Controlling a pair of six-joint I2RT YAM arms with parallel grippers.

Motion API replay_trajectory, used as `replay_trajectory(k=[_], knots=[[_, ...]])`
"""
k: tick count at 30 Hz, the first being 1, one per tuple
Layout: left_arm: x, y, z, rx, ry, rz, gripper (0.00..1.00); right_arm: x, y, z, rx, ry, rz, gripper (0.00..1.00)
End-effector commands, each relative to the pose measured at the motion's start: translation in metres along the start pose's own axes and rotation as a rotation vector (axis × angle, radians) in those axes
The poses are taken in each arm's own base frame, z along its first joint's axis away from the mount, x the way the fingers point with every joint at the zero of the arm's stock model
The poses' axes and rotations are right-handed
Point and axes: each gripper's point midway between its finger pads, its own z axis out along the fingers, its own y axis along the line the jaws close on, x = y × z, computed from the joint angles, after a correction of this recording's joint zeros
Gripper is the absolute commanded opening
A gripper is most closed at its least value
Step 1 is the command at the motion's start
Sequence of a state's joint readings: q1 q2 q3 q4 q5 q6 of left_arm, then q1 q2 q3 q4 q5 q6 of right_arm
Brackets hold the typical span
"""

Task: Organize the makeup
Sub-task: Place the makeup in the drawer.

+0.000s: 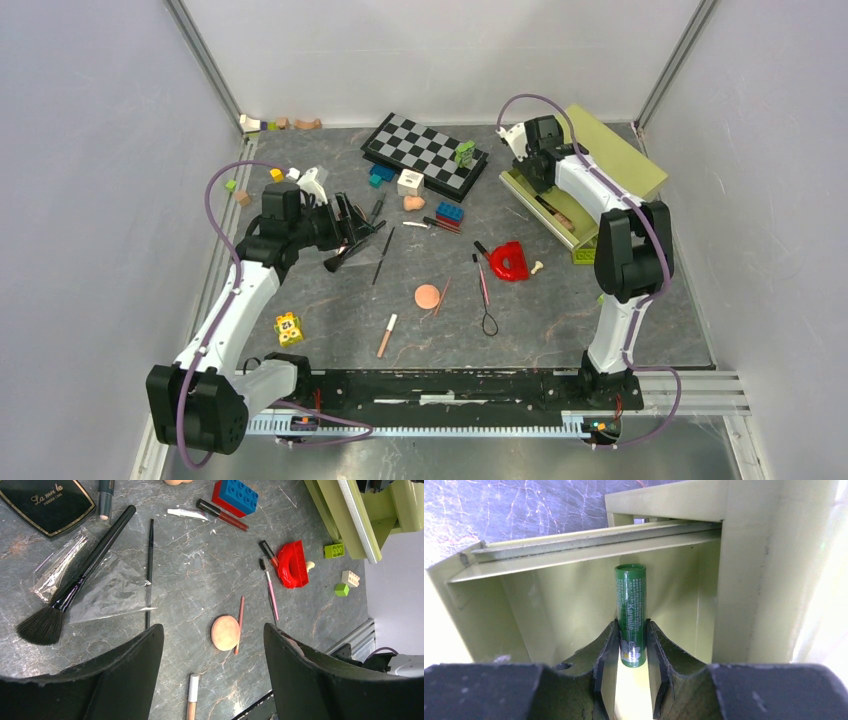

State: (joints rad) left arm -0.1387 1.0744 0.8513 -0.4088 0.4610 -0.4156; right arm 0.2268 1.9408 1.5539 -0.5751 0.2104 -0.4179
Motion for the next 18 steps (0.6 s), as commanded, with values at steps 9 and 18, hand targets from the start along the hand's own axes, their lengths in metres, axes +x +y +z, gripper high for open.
replay_trajectory(k=[9, 18], knots=[[-0.013, -0.002, -0.003, 0.003, -0.055, 0.018, 0.80, 0.002, 0.015, 0.015, -0.063, 0.004, -0.004, 0.37], [-0.013, -0.002, -0.003, 0.003, -0.055, 0.018, 0.80, -0.006, 0.014, 0.011, -0.069, -0.018, 0.015, 0.43]])
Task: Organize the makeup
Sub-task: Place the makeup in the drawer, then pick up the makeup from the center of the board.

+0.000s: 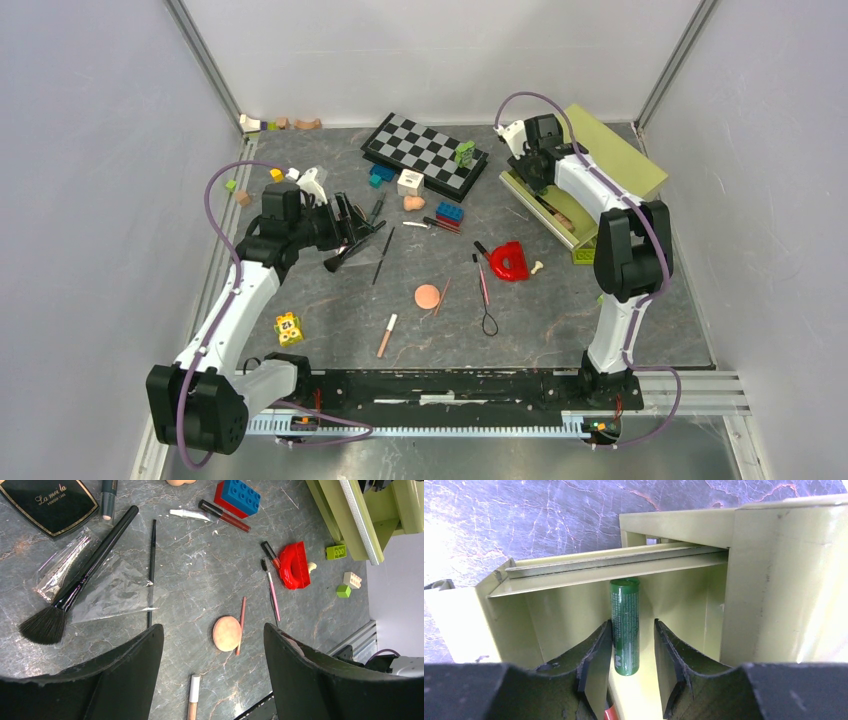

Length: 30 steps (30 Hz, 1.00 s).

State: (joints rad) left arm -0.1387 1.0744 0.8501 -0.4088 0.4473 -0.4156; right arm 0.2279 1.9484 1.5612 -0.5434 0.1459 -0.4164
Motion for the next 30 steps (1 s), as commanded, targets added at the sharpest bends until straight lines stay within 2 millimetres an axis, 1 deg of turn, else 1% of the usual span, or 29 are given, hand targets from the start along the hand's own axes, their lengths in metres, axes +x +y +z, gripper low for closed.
replay_trajectory(k=[1, 4, 8, 13, 19, 21, 25, 27, 29, 30], knots=[[-0.012, -0.004, -0.003, 0.014, -0.051, 0.018, 0.80, 0.007, 0.006, 0.007, -0.020, 0.039, 0.012, 0.44], [-0.013, -0.004, -0.003, 0.014, -0.051, 0.018, 0.80, 0.004, 0.004, 0.003, -0.012, 0.025, 0.019, 0.45], [-0.013, -0.004, -0.004, 0.012, -0.055, 0.019, 0.80, -0.006, -0.003, -0.007, 0.003, -0.007, 0.032, 0.48], [-0.014, -0.004, -0.005, 0.005, -0.057, 0.021, 0.80, -0.031, -0.013, -0.031, 0.016, -0.076, 0.046, 0.48], [-0.014, 0.000, -0.007, -0.016, -0.065, 0.024, 0.80, -0.066, -0.025, -0.070, 0.041, -0.185, 0.092, 0.49], [-0.015, 0.001, -0.007, -0.027, -0.066, 0.024, 0.79, -0.079, -0.029, -0.086, 0.055, -0.230, 0.127, 0.49], [-0.015, 0.006, -0.008, -0.055, -0.069, 0.024, 0.79, -0.099, -0.042, -0.124, 0.125, -0.322, 0.195, 0.49], [-0.015, 0.007, -0.010, -0.068, -0.075, 0.026, 0.79, -0.107, -0.040, -0.142, 0.117, -0.376, 0.228, 0.49], [-0.016, 0.009, -0.010, -0.078, -0.078, 0.029, 0.79, -0.115, -0.028, -0.156, 0.062, -0.437, 0.257, 0.49], [-0.016, 0.010, -0.011, -0.086, -0.080, 0.029, 0.79, -0.119, -0.016, -0.163, 0.020, -0.470, 0.263, 0.49]])
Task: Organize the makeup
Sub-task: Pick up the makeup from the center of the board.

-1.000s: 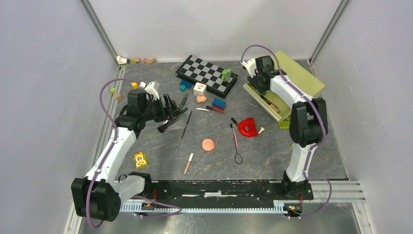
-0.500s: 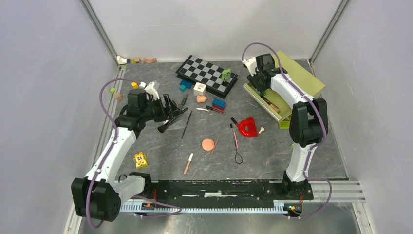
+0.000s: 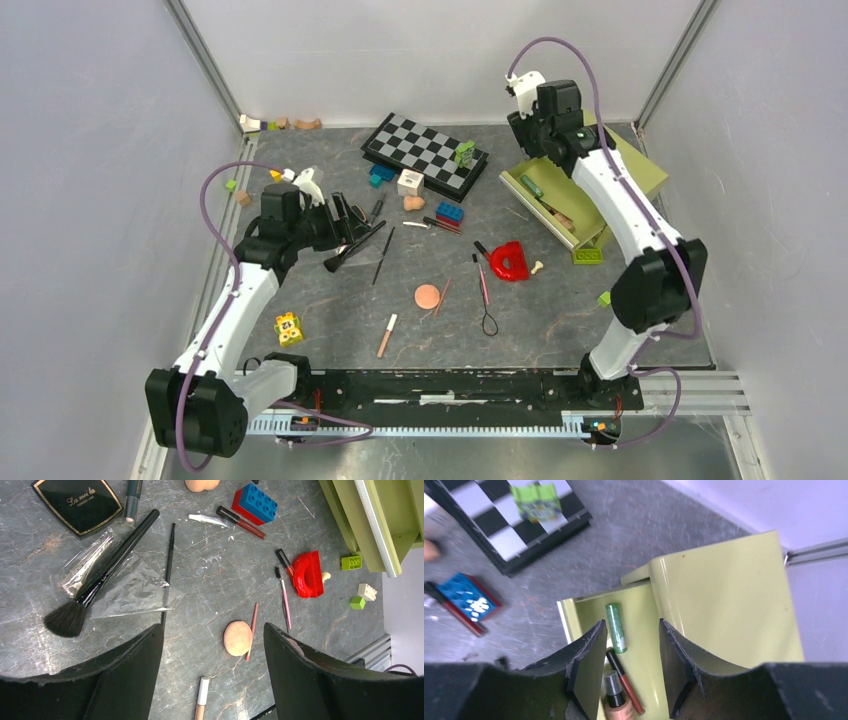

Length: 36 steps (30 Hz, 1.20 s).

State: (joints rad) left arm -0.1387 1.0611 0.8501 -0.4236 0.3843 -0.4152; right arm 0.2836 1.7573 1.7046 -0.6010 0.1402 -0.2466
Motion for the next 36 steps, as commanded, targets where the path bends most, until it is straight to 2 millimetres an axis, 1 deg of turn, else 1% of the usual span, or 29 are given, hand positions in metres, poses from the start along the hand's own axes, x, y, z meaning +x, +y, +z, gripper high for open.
replay_trajectory(k=[1, 3, 5, 10, 11, 15, 17, 20, 24, 28, 31, 36], knots=[[-0.014, 0.002, -0.008, -0.034, -0.058, 0.027, 0.79, -0.050, 0.018, -0.049, -0.071, -0.211, 0.119, 0.49], [-0.013, 0.005, -0.008, -0.045, -0.056, 0.027, 0.79, -0.047, 0.042, -0.054, -0.111, -0.214, 0.132, 0.49], [-0.013, 0.006, -0.008, -0.052, -0.054, 0.028, 0.79, -0.040, 0.069, -0.057, -0.150, -0.197, 0.123, 0.49], [-0.012, 0.011, -0.009, -0.078, -0.049, 0.030, 0.79, -0.017, 0.137, -0.066, -0.268, -0.168, 0.081, 0.49], [-0.012, 0.011, -0.010, -0.084, -0.048, 0.032, 0.79, -0.008, 0.149, -0.066, -0.294, -0.157, 0.077, 0.49], [-0.013, 0.015, -0.013, -0.110, -0.055, 0.038, 0.80, 0.017, 0.187, -0.075, -0.381, -0.135, 0.045, 0.49], [-0.011, 0.017, -0.013, -0.120, -0.047, 0.036, 0.80, 0.026, 0.199, -0.078, -0.407, -0.129, 0.053, 0.49], [-0.008, 0.020, -0.014, -0.139, -0.037, 0.035, 0.80, 0.037, 0.209, -0.080, -0.428, -0.126, 0.051, 0.49], [-0.011, 0.021, -0.017, -0.152, -0.054, 0.040, 0.80, 0.048, 0.220, -0.082, -0.454, -0.117, 0.042, 0.50], [-0.010, 0.021, -0.015, -0.147, -0.045, 0.038, 0.80, 0.054, 0.222, -0.078, -0.438, -0.108, 0.043, 0.50], [-0.008, 0.021, -0.014, -0.141, -0.036, 0.033, 0.80, 0.046, 0.221, -0.076, -0.423, -0.130, 0.067, 0.51], [-0.007, 0.016, -0.011, -0.113, -0.023, 0.024, 0.80, 0.016, 0.215, -0.068, -0.367, -0.179, 0.131, 0.55]])
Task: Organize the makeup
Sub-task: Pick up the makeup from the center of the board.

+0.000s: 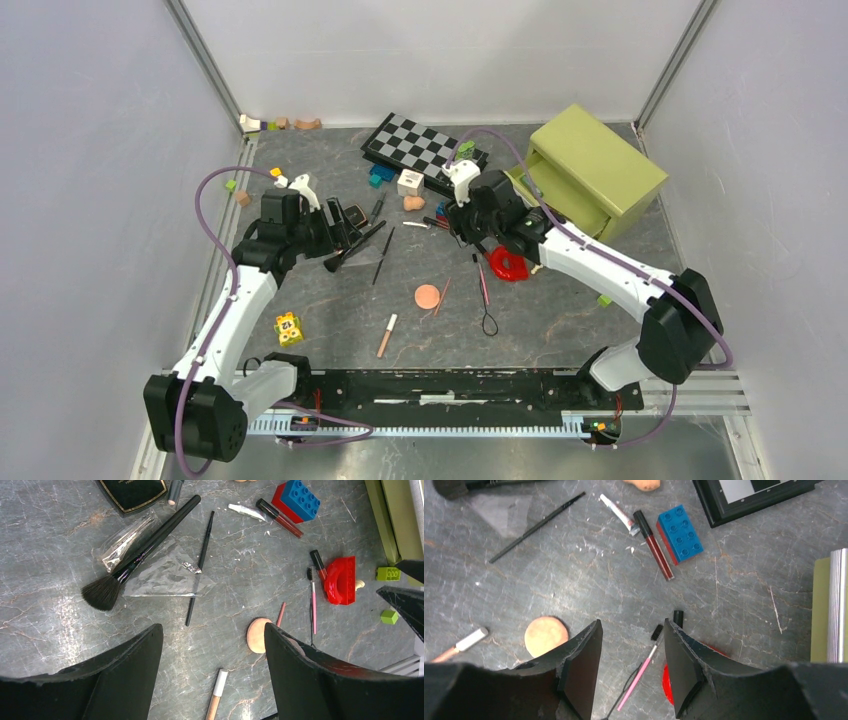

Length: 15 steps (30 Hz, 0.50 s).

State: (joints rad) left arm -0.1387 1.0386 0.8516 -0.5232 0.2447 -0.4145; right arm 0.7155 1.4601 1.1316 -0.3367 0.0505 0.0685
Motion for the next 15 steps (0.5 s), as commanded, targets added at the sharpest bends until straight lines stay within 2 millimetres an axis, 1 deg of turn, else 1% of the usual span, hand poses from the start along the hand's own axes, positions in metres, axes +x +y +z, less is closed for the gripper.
replay_trajectory(k=[1, 4, 7, 13, 14, 15], knots=[[-0.015, -0.011, -0.005, 0.049, -0.034, 0.044, 0.80, -0.049, -0.008, 0.008, 0.070, -0.127, 0.091, 0.56], [-0.015, -0.012, -0.006, 0.056, -0.042, 0.041, 0.80, -0.064, -0.009, 0.022, 0.097, -0.139, 0.184, 0.56], [-0.017, -0.014, -0.008, 0.060, -0.052, 0.042, 0.80, -0.074, -0.009, 0.034, 0.119, -0.155, 0.279, 0.57], [-0.019, -0.015, -0.008, 0.060, -0.061, 0.041, 0.81, -0.082, -0.012, 0.057, 0.171, -0.176, 0.466, 0.57], [-0.020, -0.015, -0.009, 0.062, -0.064, 0.043, 0.81, -0.082, -0.010, 0.065, 0.175, -0.171, 0.487, 0.58], [-0.021, -0.016, -0.009, 0.064, -0.064, 0.040, 0.81, -0.088, -0.009, 0.070, 0.174, -0.177, 0.504, 0.58]])
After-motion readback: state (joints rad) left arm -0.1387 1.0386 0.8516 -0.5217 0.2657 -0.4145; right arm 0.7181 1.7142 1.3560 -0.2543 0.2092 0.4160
